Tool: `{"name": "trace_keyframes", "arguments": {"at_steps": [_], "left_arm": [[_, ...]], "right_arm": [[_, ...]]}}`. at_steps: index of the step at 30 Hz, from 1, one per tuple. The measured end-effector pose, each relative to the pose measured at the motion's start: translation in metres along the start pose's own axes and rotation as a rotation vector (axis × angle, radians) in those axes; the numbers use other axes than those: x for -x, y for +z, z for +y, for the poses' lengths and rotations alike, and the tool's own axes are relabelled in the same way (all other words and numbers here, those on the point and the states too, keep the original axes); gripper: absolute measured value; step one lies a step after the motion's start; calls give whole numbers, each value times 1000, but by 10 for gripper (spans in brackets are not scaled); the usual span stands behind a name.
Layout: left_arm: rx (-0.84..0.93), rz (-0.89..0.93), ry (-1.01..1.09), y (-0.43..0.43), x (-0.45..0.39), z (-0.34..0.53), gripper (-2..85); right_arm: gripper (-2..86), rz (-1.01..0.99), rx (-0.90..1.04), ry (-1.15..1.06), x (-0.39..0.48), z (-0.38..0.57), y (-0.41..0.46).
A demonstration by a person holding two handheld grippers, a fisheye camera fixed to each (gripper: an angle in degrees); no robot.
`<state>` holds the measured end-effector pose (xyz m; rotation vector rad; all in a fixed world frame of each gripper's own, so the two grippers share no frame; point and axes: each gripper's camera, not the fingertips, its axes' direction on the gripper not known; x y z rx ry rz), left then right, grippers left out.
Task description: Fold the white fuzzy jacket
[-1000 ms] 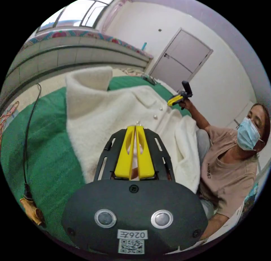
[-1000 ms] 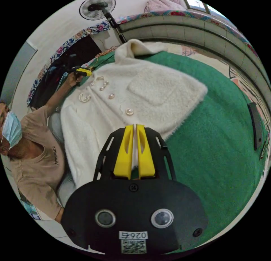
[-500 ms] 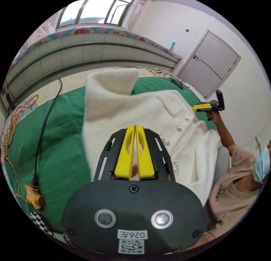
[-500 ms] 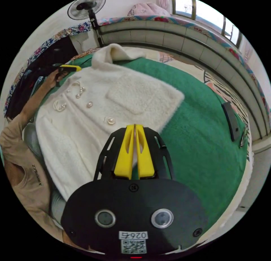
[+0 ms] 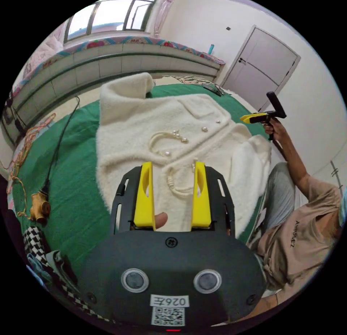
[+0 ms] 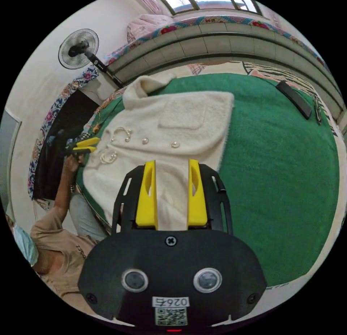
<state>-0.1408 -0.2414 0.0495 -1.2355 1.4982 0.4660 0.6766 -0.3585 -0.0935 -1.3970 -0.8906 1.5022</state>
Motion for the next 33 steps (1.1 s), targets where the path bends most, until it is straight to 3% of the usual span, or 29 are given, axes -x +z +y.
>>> {"name": "trace_keyframes", "arguments": {"at_steps": [3,6,10,13,16,24,29,33], "left_arm": [[61,-118,21,15,-3,5,180],[224,-145,-19,45,5,9,217],[291,-164,9,51,-5,9,153],[286,-128,127,50,-23,12,96],[313,-196,178,60,-31,16,101],[259,-129,105,73,-16,20,156],[226,-88,110,62,-13,27,54],[184,-26,163,45,-16,36,43]], "right_arm": [[100,147,186,-40,7,-2,33],[94,280,239,-122,20,-4,50],[79,312,307,-177,28,-6,67],[59,295,331,-208,30,-5,72],[58,265,325,-216,28,-2,73],[51,171,304,-180,22,4,73],[-6,131,296,-141,21,8,62],[-13,58,260,-128,27,16,38]]}}
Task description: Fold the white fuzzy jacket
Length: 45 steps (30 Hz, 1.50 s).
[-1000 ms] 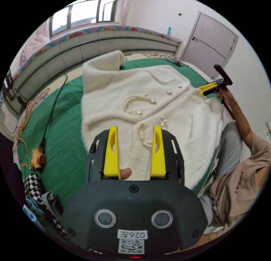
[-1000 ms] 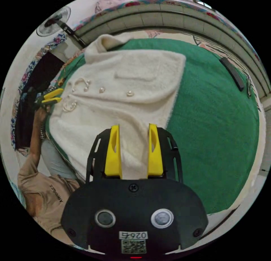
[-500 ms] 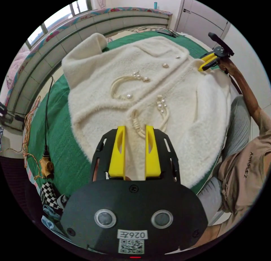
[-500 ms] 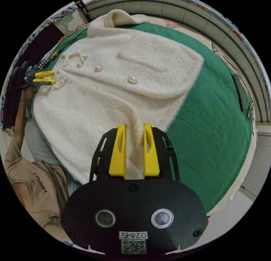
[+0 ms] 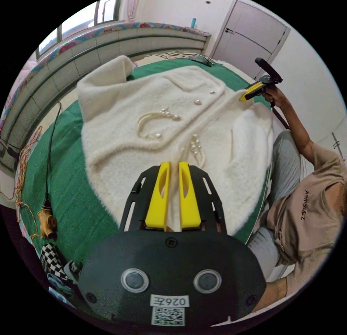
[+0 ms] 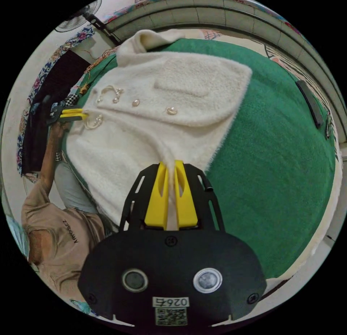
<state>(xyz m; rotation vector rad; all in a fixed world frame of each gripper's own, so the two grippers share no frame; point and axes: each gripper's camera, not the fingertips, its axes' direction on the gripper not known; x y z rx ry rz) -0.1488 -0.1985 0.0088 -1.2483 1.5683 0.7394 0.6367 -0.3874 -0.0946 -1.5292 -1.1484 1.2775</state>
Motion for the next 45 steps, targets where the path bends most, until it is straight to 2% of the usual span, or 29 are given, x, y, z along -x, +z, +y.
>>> {"name": "trace_keyframes", "arguments": {"at_steps": [6,10,13,17,22,24,26,28,30,32,33,35,37,39,40,43,45], "left_arm": [[-136,-18,-11,-25,0,16,39],[-149,-13,-175,-10,22,19,42],[-37,32,-243,22,35,19,45],[-79,150,-268,21,47,30,44],[-179,225,-130,2,37,43,42],[-261,225,-116,-9,35,49,43],[-301,212,-254,-6,45,53,48],[-241,221,-370,9,54,54,53],[-147,188,-398,23,53,55,54],[-155,139,-383,15,42,56,22],[-162,97,-373,10,37,55,15],[-217,-139,-326,-8,10,54,-4],[-221,-251,-249,-7,-11,49,-8],[-82,-253,-172,16,-22,40,-9],[72,-243,-157,37,-23,36,-9],[56,-297,-141,25,-35,38,-9],[-65,-314,-139,-1,-47,44,-8]], "right_arm": [[-14,34,-163,-19,18,20,-35],[-13,1,-228,68,7,13,-28],[-13,-72,-129,127,-6,1,-8],[-12,-84,58,98,0,0,7],[-14,-59,-41,-26,38,27,-37],[-13,-39,-172,-47,51,36,-59],[-10,-10,-271,15,49,35,-61],[-2,10,-229,117,36,26,-47],[6,177,-121,264,24,21,-29],[2,241,-122,290,28,24,-29],[-4,221,-168,255,38,26,-34],[-7,186,-251,168,58,29,-40],[-8,199,-257,81,76,26,-35],[-8,338,-8,60,85,12,-5],[-8,377,45,57,86,11,2],[-5,418,-20,68,99,21,-18],[4,415,-135,69,111,43,-48]]}}
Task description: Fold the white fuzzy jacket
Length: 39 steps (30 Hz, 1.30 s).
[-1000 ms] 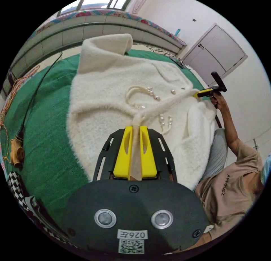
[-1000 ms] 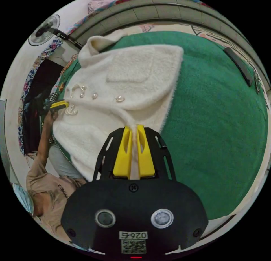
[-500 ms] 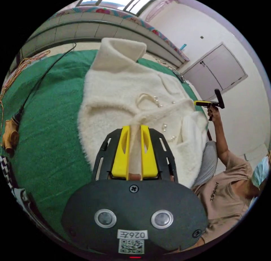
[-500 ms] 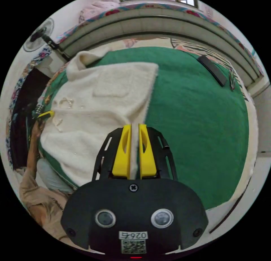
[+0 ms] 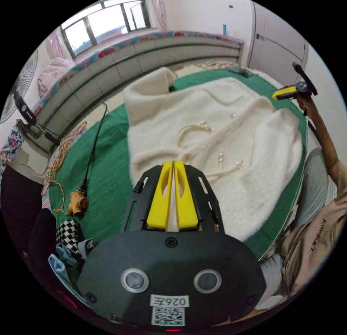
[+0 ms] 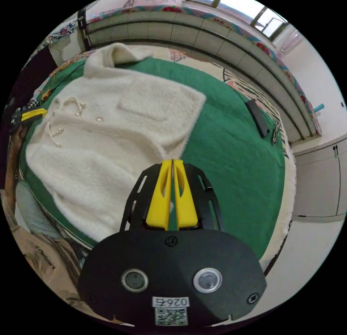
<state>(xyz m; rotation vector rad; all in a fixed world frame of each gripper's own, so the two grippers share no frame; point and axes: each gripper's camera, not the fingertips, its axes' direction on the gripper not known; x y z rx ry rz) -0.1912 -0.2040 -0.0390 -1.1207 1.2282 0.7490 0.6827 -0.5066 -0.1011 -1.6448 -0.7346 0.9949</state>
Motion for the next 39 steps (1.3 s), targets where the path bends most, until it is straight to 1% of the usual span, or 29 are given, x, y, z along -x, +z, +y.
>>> {"name": "trace_keyframes", "arguments": {"at_steps": [2,3,4,5,6,8,13,15,16,17,18,19,20,21,23,25,26,27,28,29,30,31,33,34,36,37,38,39], "left_arm": [[-170,102,24,-37,-8,8,-6],[-199,133,38,-44,-11,9,-4],[-246,204,80,-54,-18,11,1],[-278,279,129,-61,-26,13,9],[-286,314,152,-62,-30,13,16],[-267,439,229,-59,-42,12,35],[-166,612,295,-45,-62,3,68],[-155,614,361,-50,-79,2,96],[-155,587,401,-53,-93,4,115],[-141,528,433,-54,-108,7,130],[-126,486,448,-53,-116,8,138],[-84,399,479,-49,-131,11,153],[-26,313,510,-43,-145,13,163],[8,275,527,-39,-151,13,167],[134,176,588,-24,-166,12,171],[184,177,577,-17,-167,9,160],[202,196,554,-15,-164,7,135],[213,202,541,-16,-162,6,123],[235,215,528,-17,-158,5,80],[245,236,550,-20,-155,8,45],[243,244,571,-21,-153,10,32],[218,266,596,-26,-148,13,16],[196,346,595,-32,-136,13,9],[175,407,558,-36,-123,10,9],[119,498,451,-39,-96,4,12],[61,564,321,-39,-71,1,16],[1,638,143,-34,-41,0,26],[-25,673,57,-30,-26,1,34]], "right_arm": [[24,-76,-36,16,-6,16,-20],[43,-165,-48,30,-13,26,-28],[53,-215,-50,36,-16,29,-31],[68,-320,-47,43,-22,36,-35],[79,-408,-35,49,-28,41,-34],[93,-478,7,61,-31,48,-27],[118,-452,219,56,-25,58,5],[92,-496,285,13,-18,61,12],[72,-483,291,8,-17,61,12],[32,-427,303,-10,-15,62,9],[12,-385,299,-36,-12,64,1],[1,-373,289,-46,-11,64,-4],[-5,-348,267,-61,-9,66,-16],[-8,-305,236,-75,-7,68,-30],[-10,-238,185,-92,-2,72,-53],[-11,-203,135,-109,3,77,-77],[-11,-210,85,-116,5,82,-94],[-11,-259,22,-125,3,87,-112],[-11,-298,-17,-128,1,91,-121],[-12,-398,-108,-134,-5,97,-139],[-12,-515,-206,-132,-14,103,-153],[-12,-573,-250,-131,-19,106,-158],[-11,-815,-429,-117,-42,110,-170],[-10,-865,-471,-103,-47,108,-170],[-1,-986,-626,7,-65,89,-161],[2,-993,-664,44,-69,81,-158],[25,-957,-724,120,-74,61,-148],[64,-863,-715,194,-77,36,-133]]}}
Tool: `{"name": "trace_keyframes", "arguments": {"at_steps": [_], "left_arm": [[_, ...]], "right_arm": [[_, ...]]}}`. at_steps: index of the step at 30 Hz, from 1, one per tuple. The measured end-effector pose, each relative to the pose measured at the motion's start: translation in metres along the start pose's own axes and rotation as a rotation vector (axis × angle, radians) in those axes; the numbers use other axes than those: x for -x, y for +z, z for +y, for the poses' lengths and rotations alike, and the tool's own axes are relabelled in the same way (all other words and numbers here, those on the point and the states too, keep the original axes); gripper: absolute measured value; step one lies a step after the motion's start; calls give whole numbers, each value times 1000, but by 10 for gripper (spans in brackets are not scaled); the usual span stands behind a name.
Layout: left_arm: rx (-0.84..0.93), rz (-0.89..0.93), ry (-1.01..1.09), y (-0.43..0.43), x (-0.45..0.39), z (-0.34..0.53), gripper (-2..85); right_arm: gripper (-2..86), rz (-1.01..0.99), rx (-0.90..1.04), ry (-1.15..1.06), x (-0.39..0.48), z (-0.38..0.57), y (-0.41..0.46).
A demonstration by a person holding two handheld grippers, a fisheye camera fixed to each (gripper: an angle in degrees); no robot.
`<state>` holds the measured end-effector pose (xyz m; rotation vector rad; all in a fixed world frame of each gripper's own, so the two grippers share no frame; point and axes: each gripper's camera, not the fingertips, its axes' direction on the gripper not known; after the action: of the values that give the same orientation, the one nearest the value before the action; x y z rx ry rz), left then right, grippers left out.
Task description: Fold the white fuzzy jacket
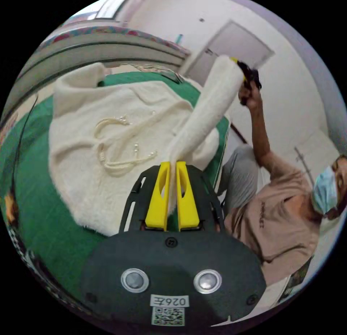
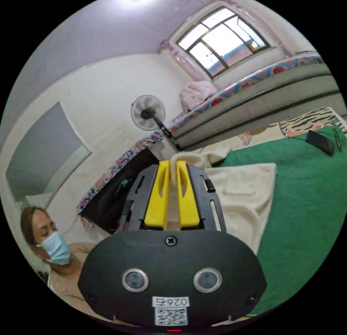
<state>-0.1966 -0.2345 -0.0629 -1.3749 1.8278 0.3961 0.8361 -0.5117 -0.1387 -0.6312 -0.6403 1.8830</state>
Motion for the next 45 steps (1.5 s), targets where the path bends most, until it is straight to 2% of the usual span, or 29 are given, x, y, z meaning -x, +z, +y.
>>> {"name": "trace_keyframes", "arguments": {"at_steps": [2,4,9,13,15,16,18,22,24,27,29,33,37,39,42,43,45], "left_arm": [[-120,77,-232,-16,50,19,56],[-156,94,-318,-24,70,35,68],[-168,52,-251,-43,70,33,77],[-20,-42,-127,-24,57,0,114],[128,-123,-109,-3,56,-13,62],[272,-183,-78,11,54,-19,40],[288,-206,-5,8,46,-22,23],[217,-59,9,-22,55,-12,10],[203,7,-15,-27,68,-8,8],[268,90,-52,-22,86,-8,6],[332,136,-60,-18,94,-8,4],[311,155,-39,-34,99,-6,14],[193,90,-42,-71,101,-5,26],[135,52,-61,-86,101,-7,29],[70,-28,-76,-99,100,-15,28],[64,-56,-90,-101,101,-20,23],[67,-76,-121,-99,106,-25,10]], "right_arm": [[129,156,57,79,-29,-11,34],[145,209,109,153,-56,-10,60],[109,-34,26,306,-111,-5,90],[100,109,177,327,-132,-6,115],[87,136,218,340,-145,-6,130],[82,142,233,341,-148,-7,134],[76,190,351,324,-161,-10,159],[79,310,606,249,-174,-12,203],[68,469,757,173,-179,-9,230],[5,691,916,50,-190,2,271],[-2,771,973,17,-197,4,291],[12,755,883,67,-199,-13,306],[37,660,851,72,-191,-20,319],[37,730,935,-3,-182,-16,339],[27,821,927,-94,-170,-17,361],[24,801,909,-110,-166,-18,366],[9,623,812,-169,-147,-22,386]]}}
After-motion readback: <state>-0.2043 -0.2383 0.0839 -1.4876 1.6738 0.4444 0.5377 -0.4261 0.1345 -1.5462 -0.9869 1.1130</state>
